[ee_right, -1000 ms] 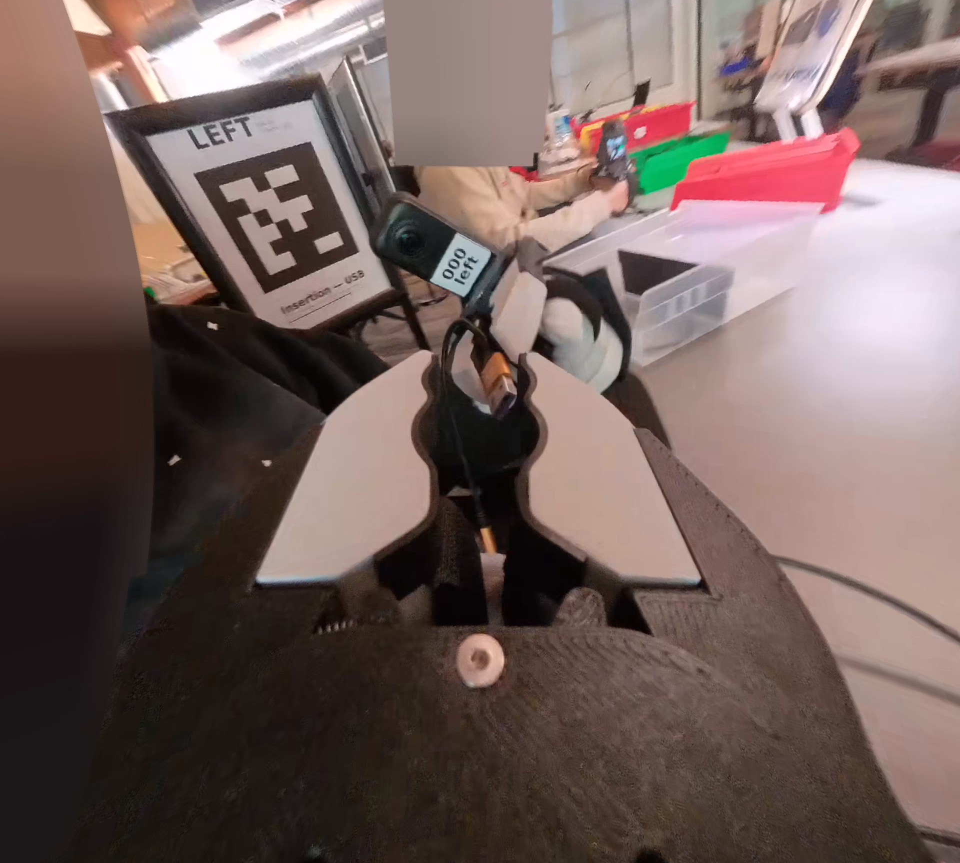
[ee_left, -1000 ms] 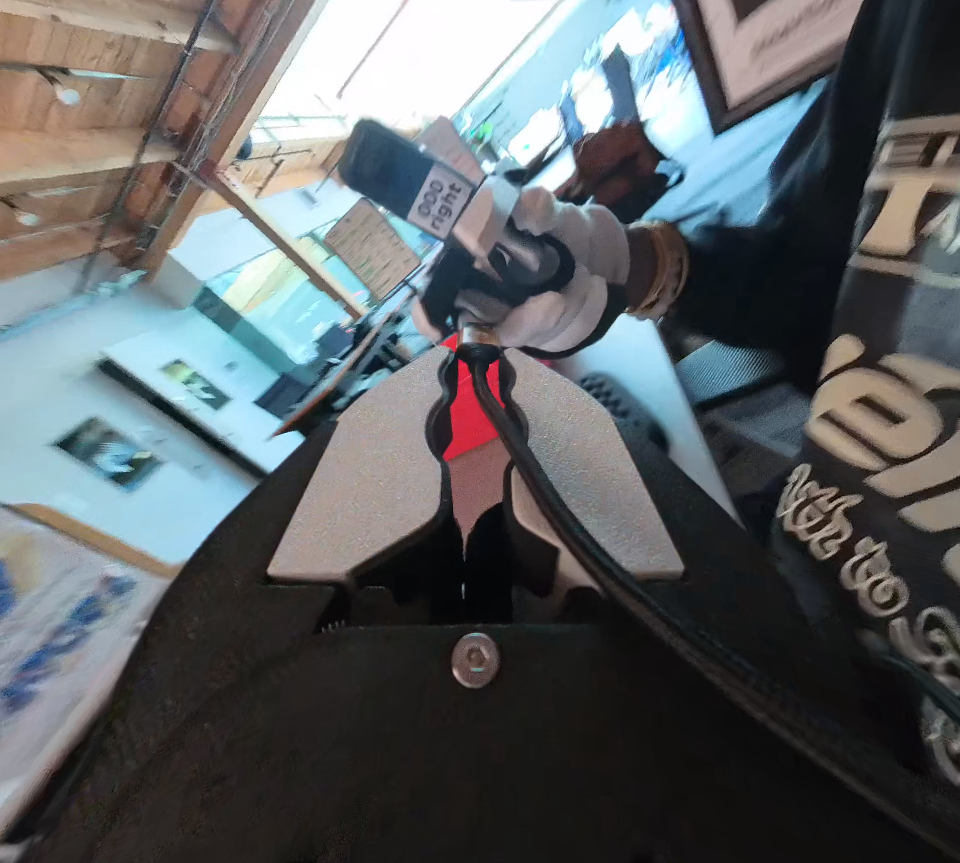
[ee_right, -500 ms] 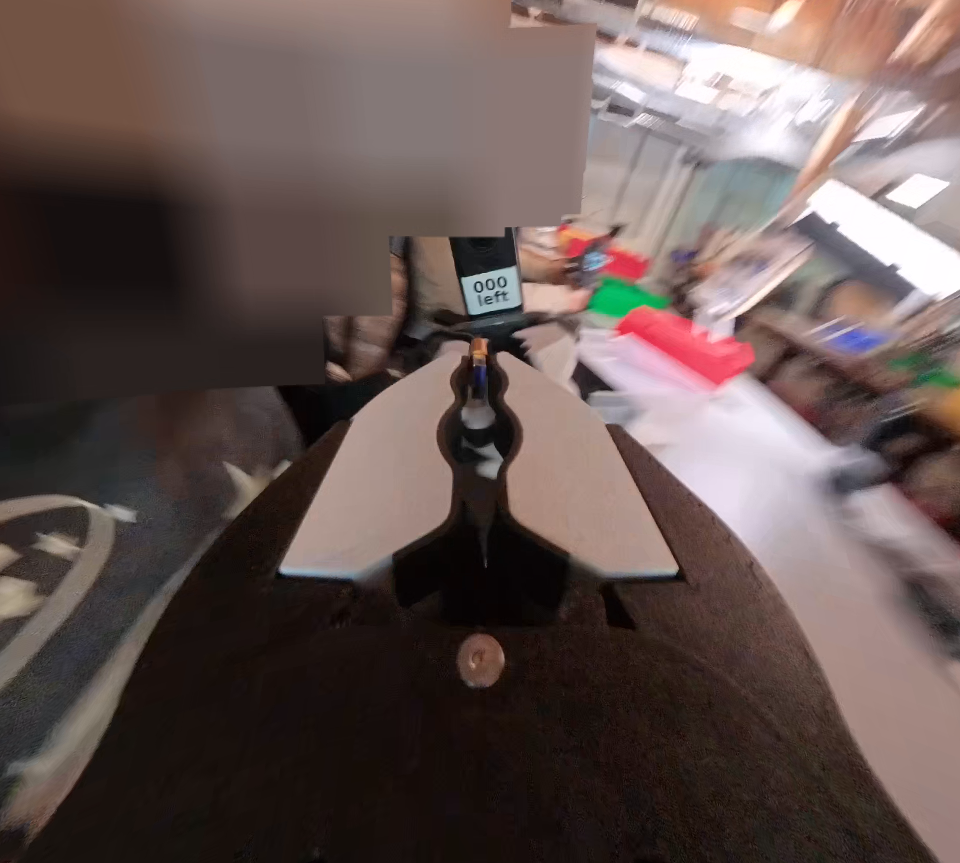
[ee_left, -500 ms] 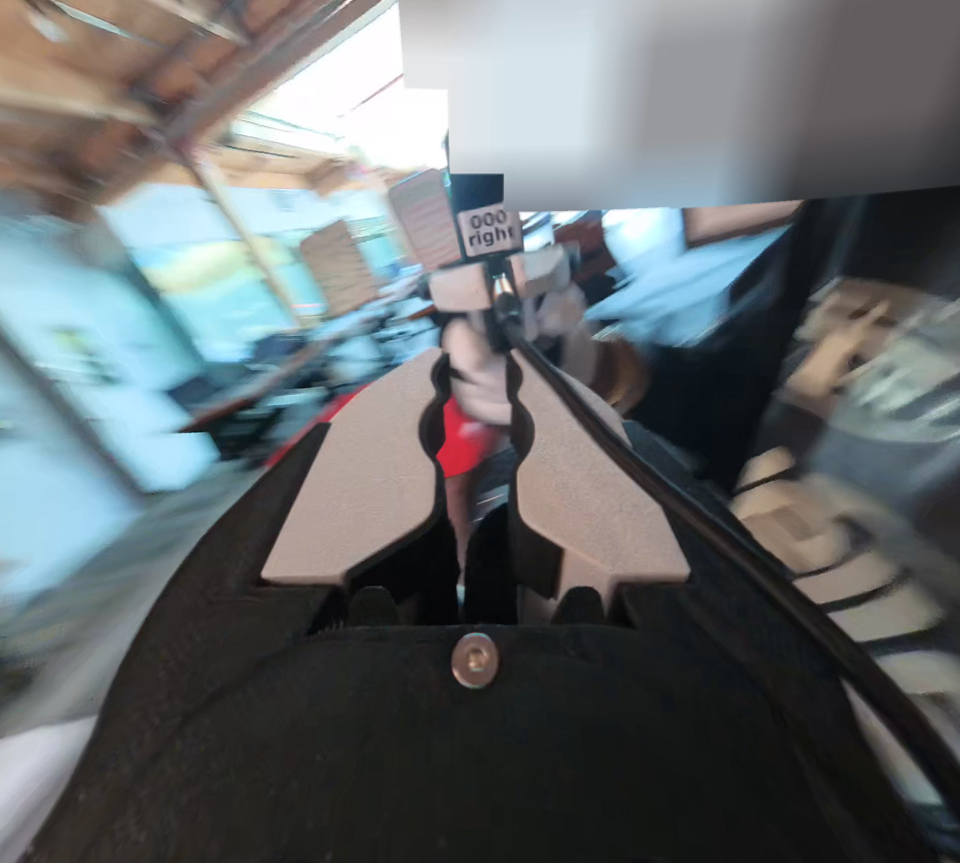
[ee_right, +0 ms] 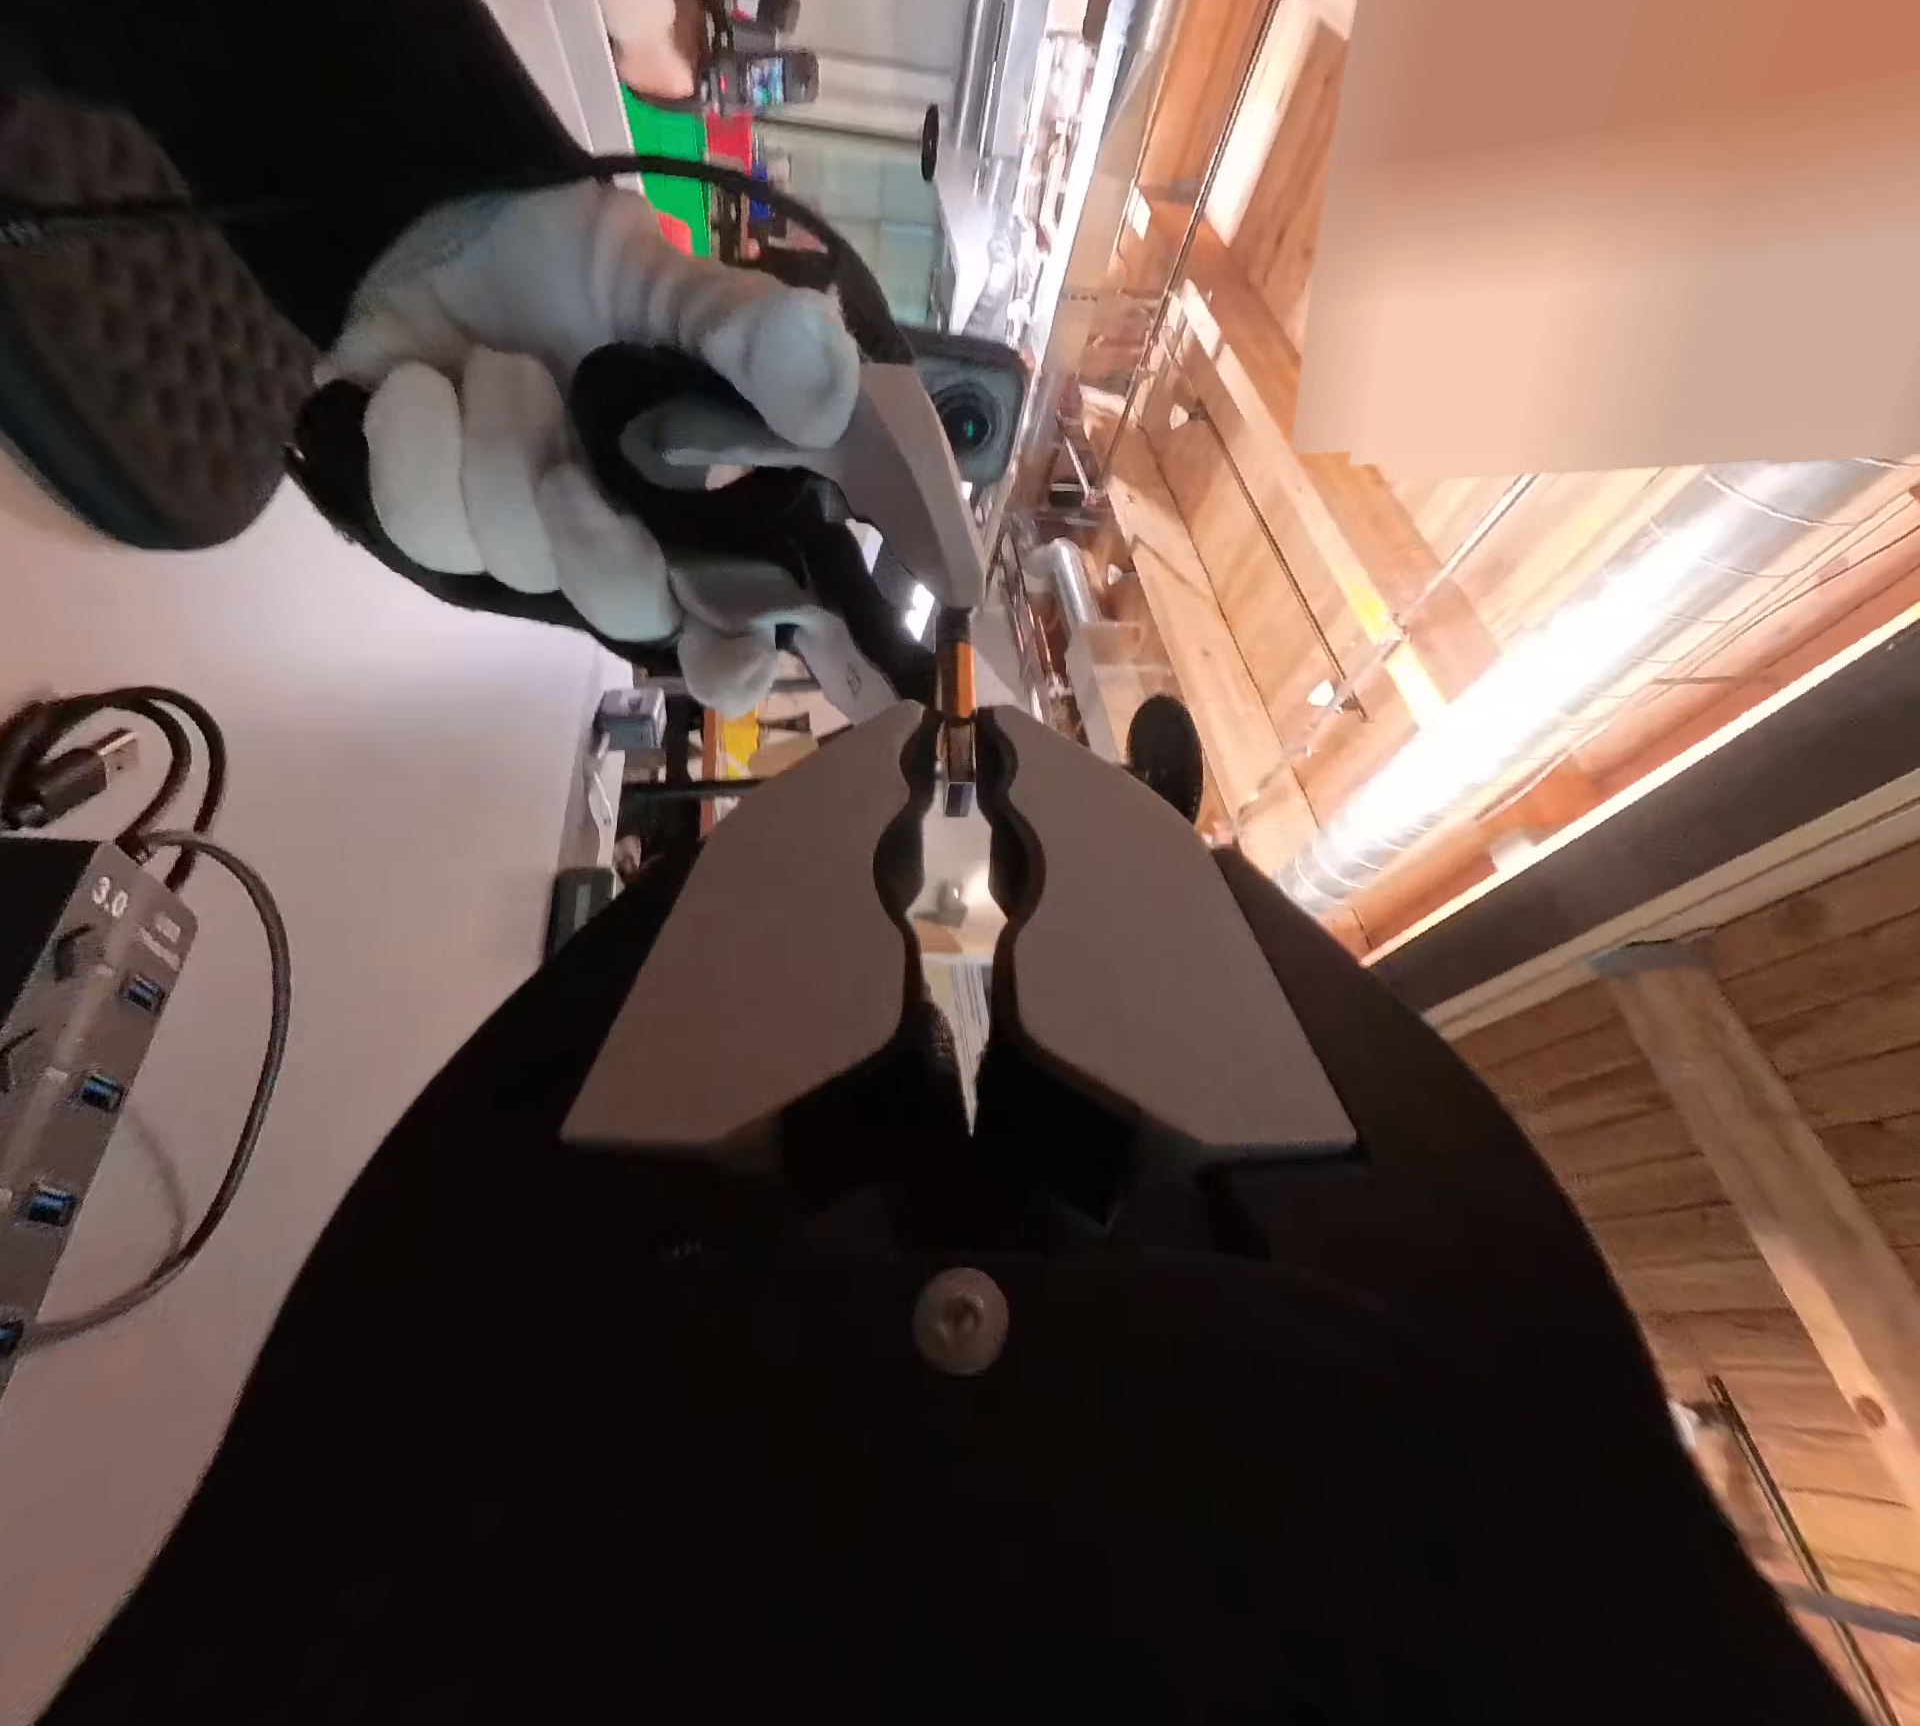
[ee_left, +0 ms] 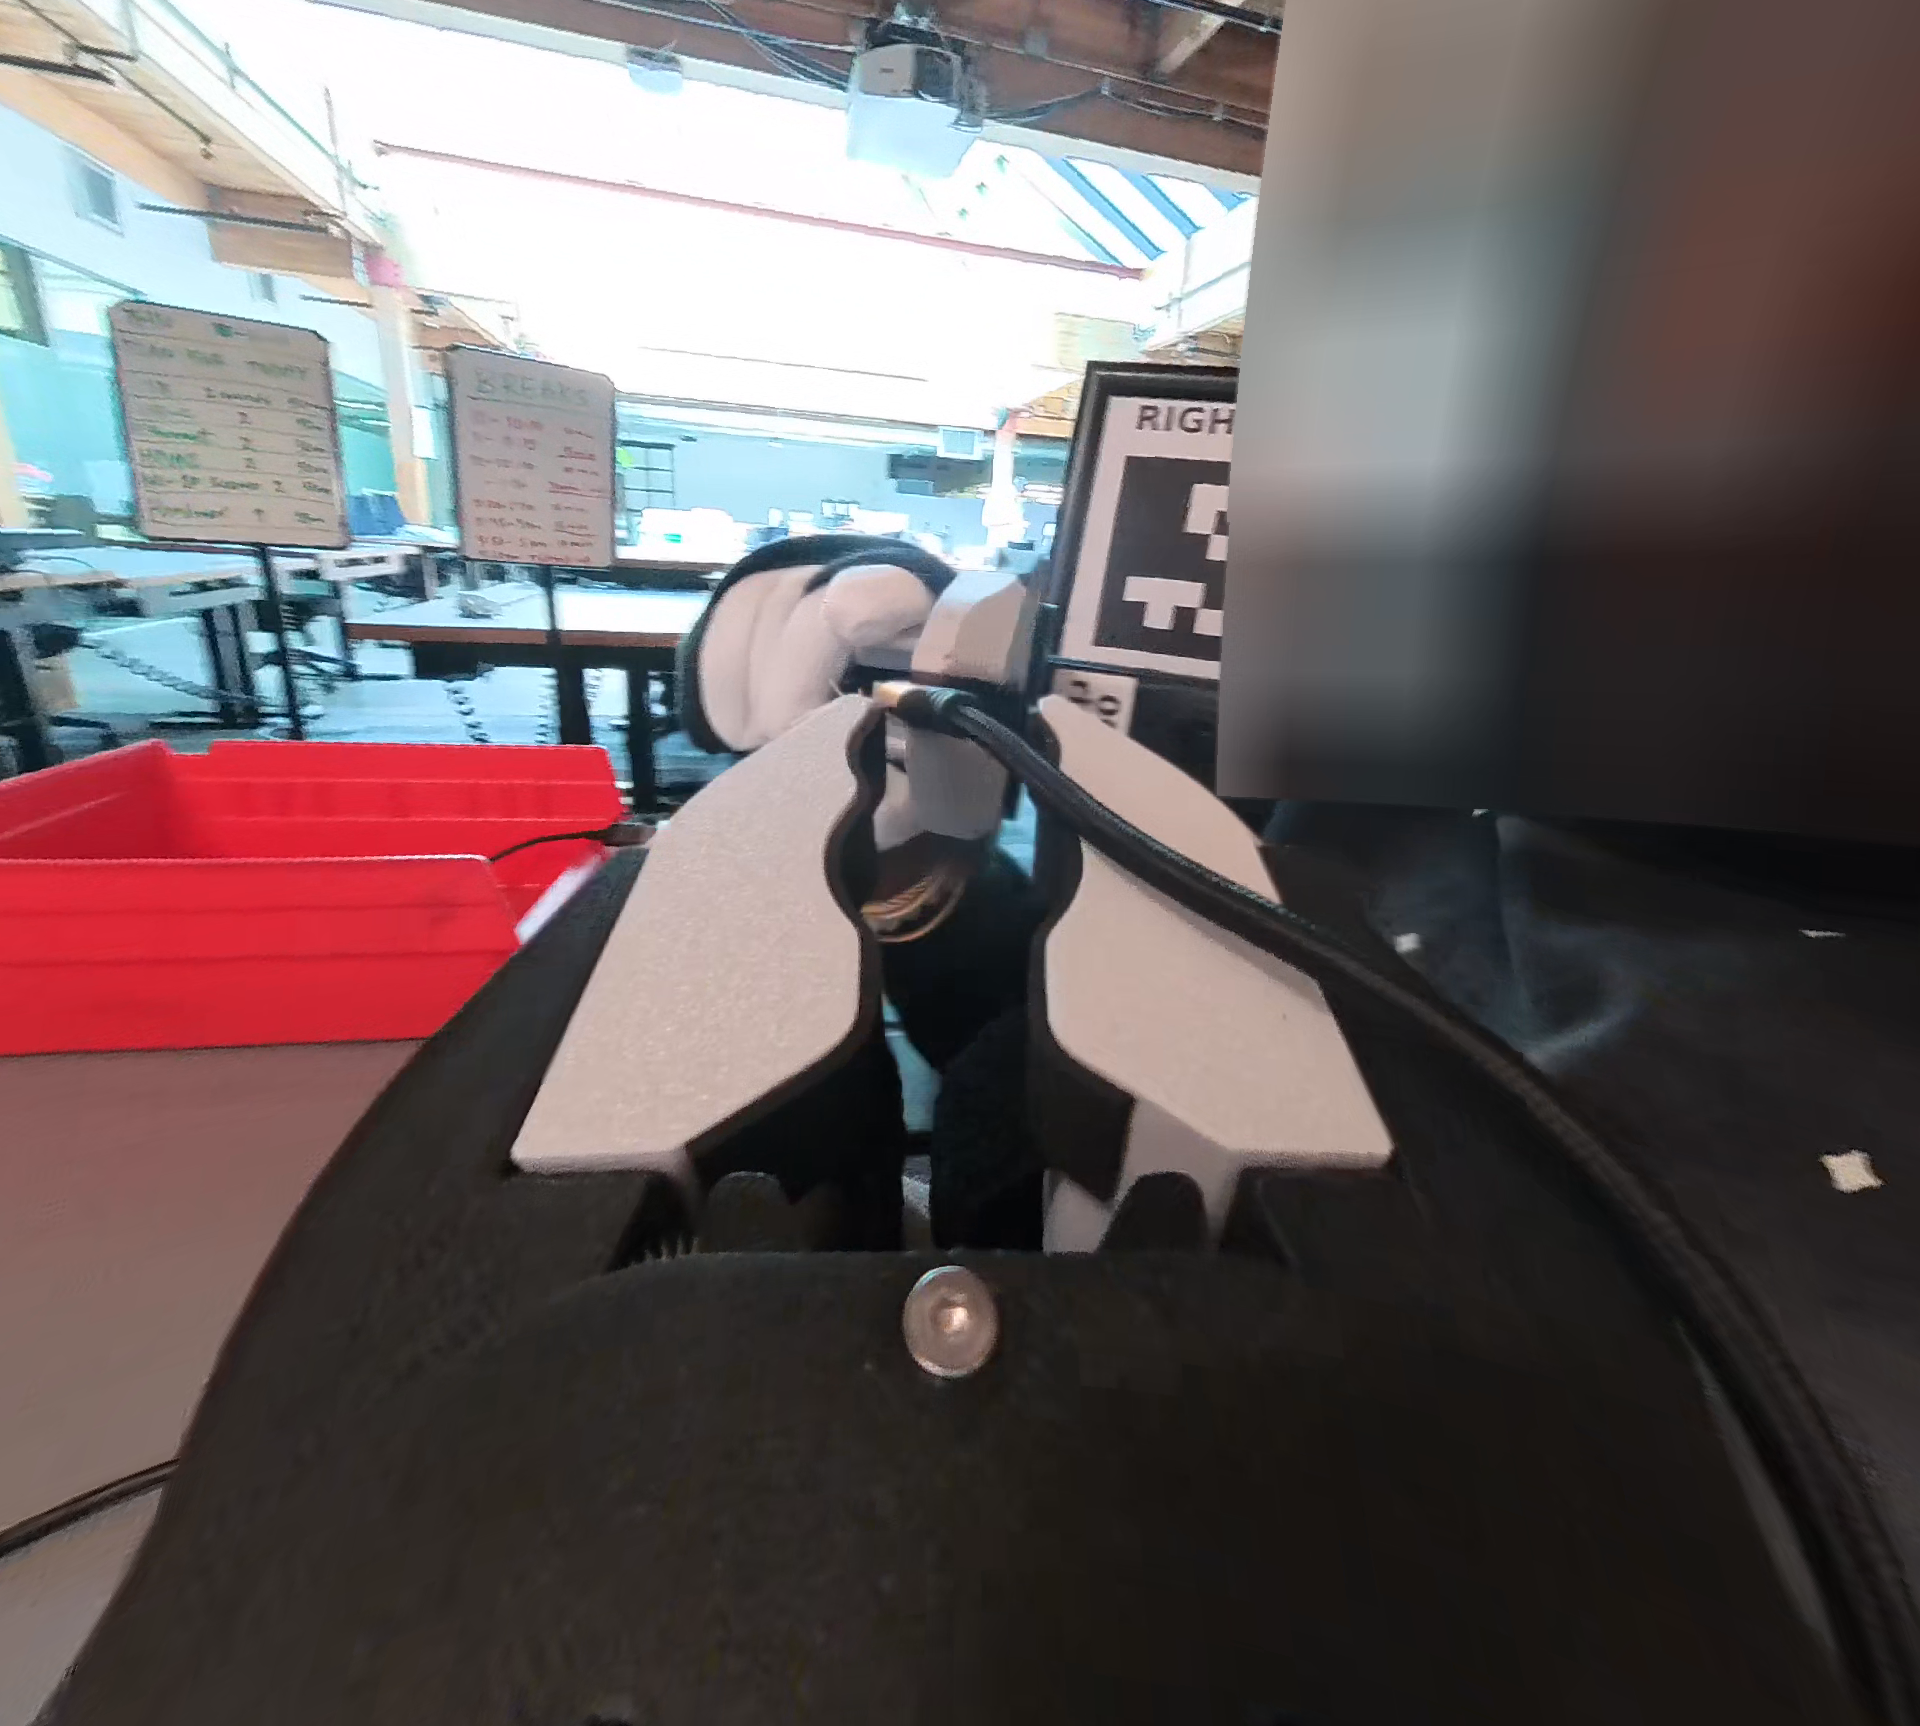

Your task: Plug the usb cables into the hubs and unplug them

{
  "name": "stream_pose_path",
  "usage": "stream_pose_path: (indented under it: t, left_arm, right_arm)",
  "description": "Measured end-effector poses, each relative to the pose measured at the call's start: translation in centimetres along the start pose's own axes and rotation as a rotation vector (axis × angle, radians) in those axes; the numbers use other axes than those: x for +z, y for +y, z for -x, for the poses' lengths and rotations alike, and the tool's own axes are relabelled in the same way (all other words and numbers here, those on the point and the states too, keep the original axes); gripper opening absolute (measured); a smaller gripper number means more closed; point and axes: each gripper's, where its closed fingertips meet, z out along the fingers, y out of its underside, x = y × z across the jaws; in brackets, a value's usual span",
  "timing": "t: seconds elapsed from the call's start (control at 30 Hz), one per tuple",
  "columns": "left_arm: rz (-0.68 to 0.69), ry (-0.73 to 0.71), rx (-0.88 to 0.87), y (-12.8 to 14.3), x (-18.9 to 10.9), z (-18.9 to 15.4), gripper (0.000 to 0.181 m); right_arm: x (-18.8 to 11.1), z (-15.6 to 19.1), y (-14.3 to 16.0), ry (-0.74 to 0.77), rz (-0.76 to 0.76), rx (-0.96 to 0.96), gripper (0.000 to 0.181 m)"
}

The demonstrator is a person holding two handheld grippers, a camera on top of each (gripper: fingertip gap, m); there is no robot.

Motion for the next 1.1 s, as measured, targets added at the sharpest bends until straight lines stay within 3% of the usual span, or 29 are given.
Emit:
stream_pose_path:
  t: [0.17,0.3,1.0,1.1]
  left_arm:
    - [0.026,-0.192,0.208,-0.2,-0.4,1.6,0.024]
    - [0.055,-0.245,0.318,-0.3,-0.2,1.6,0.017]
    - [0.069,-0.307,0.313,-0.3,-0.4,2.3,0.015]
    - [0.091,-0.305,0.332,-0.2,-0.4,2.2,0.015]
  right_arm:
    - [0.3,0.2,0.7,-0.008,0.066,-0.008,0.006]
    - [0.3,0.2,1.0,-0.012,0.086,-0.006,0.006]
    - [0.9,0.7,1.6,-0.018,0.171,-0.026,0.007]
    - [0.9,0.7,1.5,-0.055,0.148,0.085,0.006]
